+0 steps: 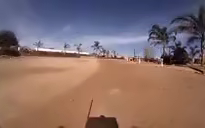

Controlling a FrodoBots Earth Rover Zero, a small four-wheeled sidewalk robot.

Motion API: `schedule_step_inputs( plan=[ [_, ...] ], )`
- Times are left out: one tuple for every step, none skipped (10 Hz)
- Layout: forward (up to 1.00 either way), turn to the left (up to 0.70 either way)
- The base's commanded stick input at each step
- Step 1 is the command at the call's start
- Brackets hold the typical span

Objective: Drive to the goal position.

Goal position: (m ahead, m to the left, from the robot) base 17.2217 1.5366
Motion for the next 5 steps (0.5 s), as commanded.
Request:
schedule_step_inputs(
  plan=[
    [0.70, 0.00],
    [0.70, 0.00],
    [0.70, 0.00],
    [0.70, 0.00],
    [0.70, 0.00]
  ],
)
